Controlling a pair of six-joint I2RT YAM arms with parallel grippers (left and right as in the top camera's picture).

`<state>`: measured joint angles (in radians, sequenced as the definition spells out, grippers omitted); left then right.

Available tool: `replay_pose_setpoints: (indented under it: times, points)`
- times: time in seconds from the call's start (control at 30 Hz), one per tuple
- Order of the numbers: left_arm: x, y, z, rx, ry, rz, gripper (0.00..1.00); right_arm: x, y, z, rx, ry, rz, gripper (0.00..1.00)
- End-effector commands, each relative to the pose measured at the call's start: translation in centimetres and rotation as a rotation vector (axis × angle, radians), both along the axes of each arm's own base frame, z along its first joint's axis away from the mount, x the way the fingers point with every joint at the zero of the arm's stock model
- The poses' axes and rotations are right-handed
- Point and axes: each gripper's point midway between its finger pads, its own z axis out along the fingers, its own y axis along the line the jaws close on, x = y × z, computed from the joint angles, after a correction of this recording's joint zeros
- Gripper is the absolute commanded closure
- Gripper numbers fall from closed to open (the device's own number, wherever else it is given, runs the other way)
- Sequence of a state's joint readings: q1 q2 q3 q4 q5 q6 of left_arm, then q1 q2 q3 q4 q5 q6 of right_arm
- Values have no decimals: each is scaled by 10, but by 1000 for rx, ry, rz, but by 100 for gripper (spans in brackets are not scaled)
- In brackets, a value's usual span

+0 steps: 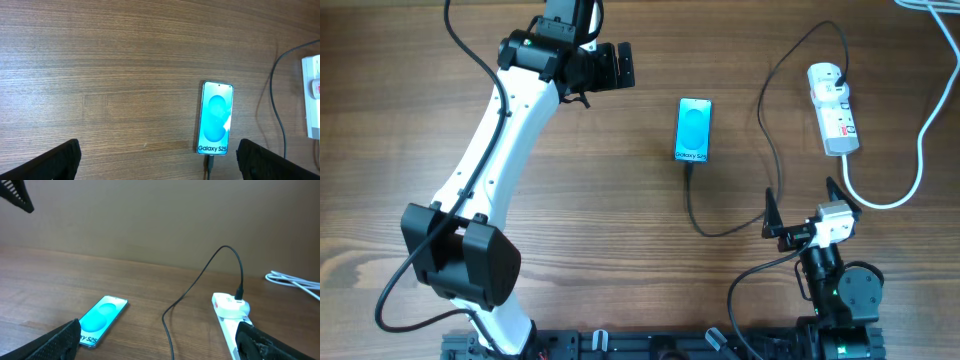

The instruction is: Plug charger to phone and switch on socket

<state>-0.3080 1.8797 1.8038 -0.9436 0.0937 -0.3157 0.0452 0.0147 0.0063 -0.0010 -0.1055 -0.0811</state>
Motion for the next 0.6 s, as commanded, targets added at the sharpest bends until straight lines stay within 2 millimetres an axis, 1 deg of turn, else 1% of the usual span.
replay_pose_setpoints:
  times: [0.0,0.17,0.37,0.57]
  points:
    - [0,1,-3,17,0,-10,0,0,-6,2,32,-4,-33,0]
    - [0,1,-3,17,0,-11,0,0,-6,2,40,-3,-39,0]
    - [0,1,-3,18,0,-11,0,0,-8,2,91,3,-48,0]
    - [0,1,-3,17,0,-11,0,0,-8,2,80,2,-47,0]
